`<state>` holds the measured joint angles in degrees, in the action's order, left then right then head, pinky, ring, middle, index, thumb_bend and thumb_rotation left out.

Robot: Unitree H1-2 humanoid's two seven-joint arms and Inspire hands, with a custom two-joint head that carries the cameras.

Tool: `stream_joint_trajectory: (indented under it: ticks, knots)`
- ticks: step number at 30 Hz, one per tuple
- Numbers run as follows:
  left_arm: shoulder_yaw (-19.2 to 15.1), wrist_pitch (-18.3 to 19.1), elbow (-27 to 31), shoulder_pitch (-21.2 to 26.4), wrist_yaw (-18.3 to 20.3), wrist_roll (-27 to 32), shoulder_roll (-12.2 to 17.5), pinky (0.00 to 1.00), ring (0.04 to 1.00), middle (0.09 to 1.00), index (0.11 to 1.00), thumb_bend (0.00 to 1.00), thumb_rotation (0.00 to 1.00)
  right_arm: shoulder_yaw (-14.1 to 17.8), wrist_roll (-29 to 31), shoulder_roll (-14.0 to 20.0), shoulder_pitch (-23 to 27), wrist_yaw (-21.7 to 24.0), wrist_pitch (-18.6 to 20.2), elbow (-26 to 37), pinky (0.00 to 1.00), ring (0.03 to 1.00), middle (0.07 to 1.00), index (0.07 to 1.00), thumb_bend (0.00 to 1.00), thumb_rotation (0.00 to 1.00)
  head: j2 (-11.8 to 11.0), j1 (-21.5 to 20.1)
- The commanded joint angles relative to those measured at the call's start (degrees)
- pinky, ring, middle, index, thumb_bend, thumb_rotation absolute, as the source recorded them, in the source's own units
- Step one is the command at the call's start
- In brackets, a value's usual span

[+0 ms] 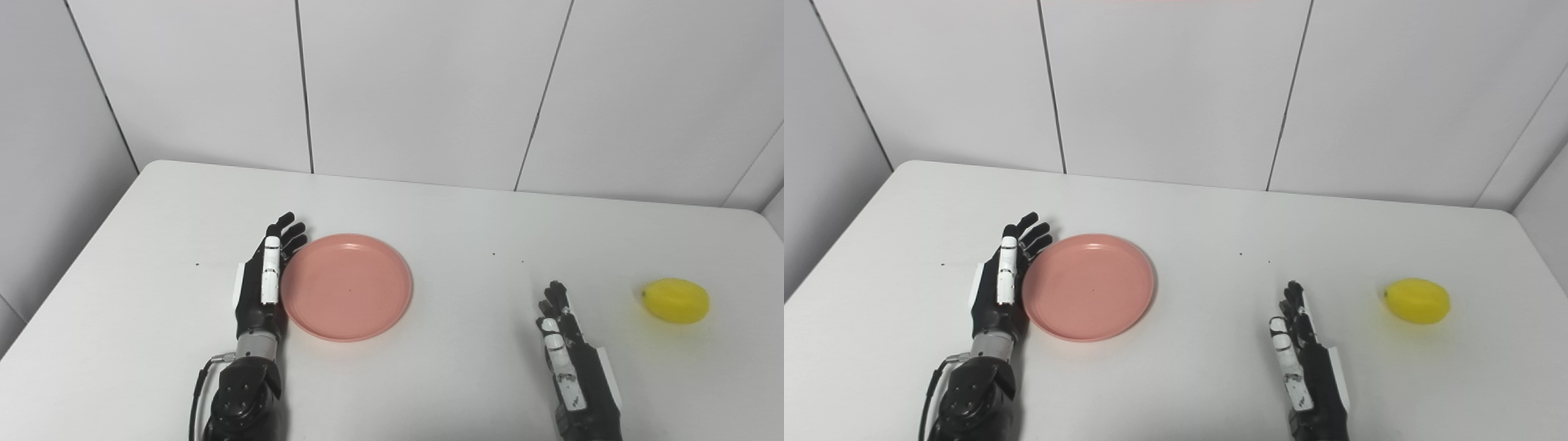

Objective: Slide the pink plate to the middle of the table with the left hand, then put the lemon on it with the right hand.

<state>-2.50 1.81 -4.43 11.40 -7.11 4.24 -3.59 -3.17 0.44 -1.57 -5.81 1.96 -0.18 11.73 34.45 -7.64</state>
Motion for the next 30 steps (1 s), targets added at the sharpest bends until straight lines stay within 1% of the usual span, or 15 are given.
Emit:
stream_joint_trajectory:
  ticks: [1,5,7,12,16,21,25,30]
  knots:
    - [0.7,1.4,1.6,0.1,-0.1,-1.3,-0.7,0.8,0.814,0.8,0.793,0.43,1.0,-0.4,-0.5,-0.5,1.2,-0.2,-1.9,1.7,1.0,1.0,0.995,0.973,0.56,0.84,-0.1,0.0]
    - [1.6,2.3,2.3,0.3,1.1,-1.2,-1.2,0.82,0.821,0.805,0.798,0.41,1.0,-0.7,-0.7,-1.0,1.2,-0.7,-1.5,1.7,1.0,1.0,0.991,0.97,0.57,0.83,0.1,-1.6]
    - [2.2,2.5,2.4,0.3,1.8,-0.9,-1.3,0.84,0.833,0.82,0.813,0.41,1.0,-0.7,-0.3,-1.4,1.2,-0.8,-1.4,1.7,1.0,1.0,0.988,0.964,0.57,0.8,0.1,-1.8]
    - [4.0,2.8,2.5,0.1,2.3,-2.0,-1.7,0.86,0.832,0.821,0.817,0.41,1.0,-0.9,-0.4,-1.7,1.1,-0.9,-0.3,2.1,1.0,1.0,0.985,0.958,0.6,0.79,0.2,-2.0]
    - [4.9,2.5,1.6,0.0,2.9,-1.3,-2.1,0.86,0.837,0.826,0.814,0.44,1.0,-1.0,-0.1,-1.9,1.3,-0.9,-1.4,1.6,1.0,1.0,0.988,0.963,0.59,0.79,0.2,-3.5]
    - [6.1,0.6,-0.3,0.0,3.3,-2.8,-1.7,0.85,0.836,0.834,0.827,0.44,1.0,-1.5,-1.0,-1.9,1.3,-1.0,-2.3,1.1,1.0,0.994,0.989,0.97,0.59,0.81,0.0,-5.1]
    - [6.1,-2.3,-3.1,0.6,3.5,-2.8,-1.9,0.83,0.821,0.813,0.799,0.45,1.0,-1.8,-0.8,-2.0,1.1,-1.1,-1.3,1.5,1.0,1.0,0.989,0.97,0.6,0.81,0.0,-5.5]
    - [6.9,-3.7,-5.1,1.7,3.9,-4.0,-2.0,0.81,0.816,0.819,0.807,0.47,1.0,-2.0,-0.9,-2.1,1.1,-1.0,-0.9,1.7,1.0,1.0,0.985,0.969,0.61,0.81,0.0,-6.1]
